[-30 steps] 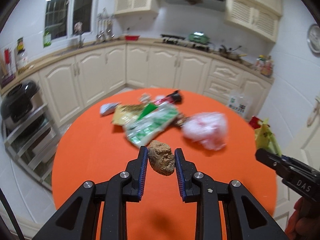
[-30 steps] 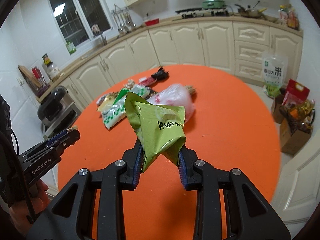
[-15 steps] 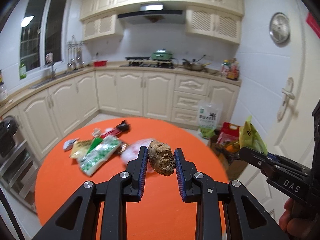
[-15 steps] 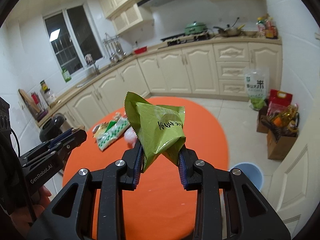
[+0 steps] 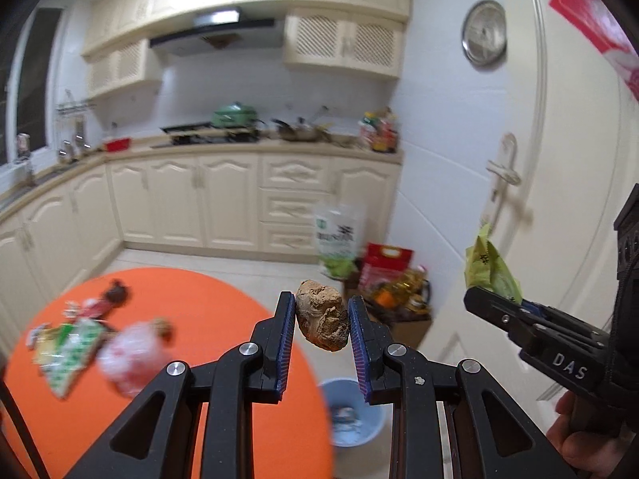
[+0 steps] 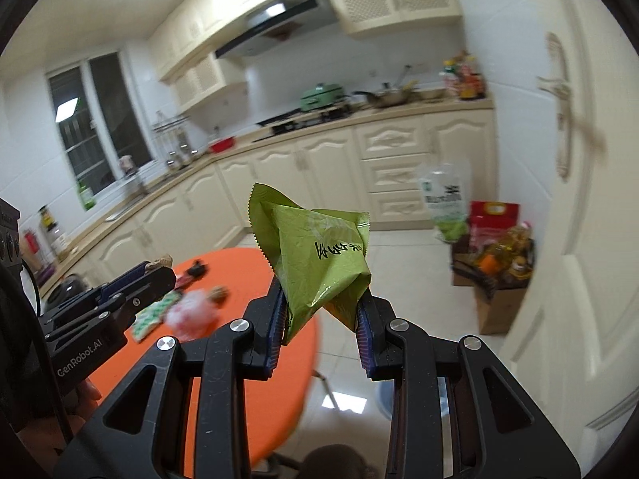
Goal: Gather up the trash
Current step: 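Carry both items to the blue bin and open both grippers over it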
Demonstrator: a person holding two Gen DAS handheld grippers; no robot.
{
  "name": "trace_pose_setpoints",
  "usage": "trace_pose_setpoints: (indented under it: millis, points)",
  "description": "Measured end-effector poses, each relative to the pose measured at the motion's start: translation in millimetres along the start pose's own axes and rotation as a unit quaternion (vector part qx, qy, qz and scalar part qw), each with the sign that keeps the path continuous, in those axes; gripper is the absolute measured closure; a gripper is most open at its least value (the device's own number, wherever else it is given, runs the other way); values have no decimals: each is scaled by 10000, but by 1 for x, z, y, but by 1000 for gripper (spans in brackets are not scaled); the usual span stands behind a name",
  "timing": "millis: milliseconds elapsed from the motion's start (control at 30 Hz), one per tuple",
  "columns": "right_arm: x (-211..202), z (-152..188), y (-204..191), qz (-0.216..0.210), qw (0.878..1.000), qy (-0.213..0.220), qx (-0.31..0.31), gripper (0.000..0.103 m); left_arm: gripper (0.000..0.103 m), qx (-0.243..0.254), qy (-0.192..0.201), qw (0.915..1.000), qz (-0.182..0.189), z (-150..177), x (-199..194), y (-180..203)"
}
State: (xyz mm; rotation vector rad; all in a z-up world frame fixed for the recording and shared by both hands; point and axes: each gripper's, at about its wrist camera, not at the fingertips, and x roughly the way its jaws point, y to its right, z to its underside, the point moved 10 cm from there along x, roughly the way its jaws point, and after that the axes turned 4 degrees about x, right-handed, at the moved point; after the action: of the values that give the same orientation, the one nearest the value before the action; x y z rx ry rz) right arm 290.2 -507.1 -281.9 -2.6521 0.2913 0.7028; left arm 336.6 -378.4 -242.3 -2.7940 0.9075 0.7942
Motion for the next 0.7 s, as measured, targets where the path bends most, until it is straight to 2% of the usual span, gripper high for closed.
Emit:
trace_pose_setpoints:
  millis: [233, 400, 600, 700]
  points:
    - [50, 18, 92, 374, 9964, -512, 558, 74, 80, 186, -688, 9968, 363, 30, 70, 34]
    - [99, 45, 149, 465, 9893, -1001, 952, 74, 80, 191, -1302, 9906, 363, 58, 125, 37]
    - [150, 79, 189, 468, 9795, -1496, 1267, 74, 80, 75, -1958, 9802, 273, 93, 174, 43]
    - [174, 96, 205, 440, 9734, -1737, 1431, 74, 80, 73, -2223, 9746, 246, 93, 204, 43]
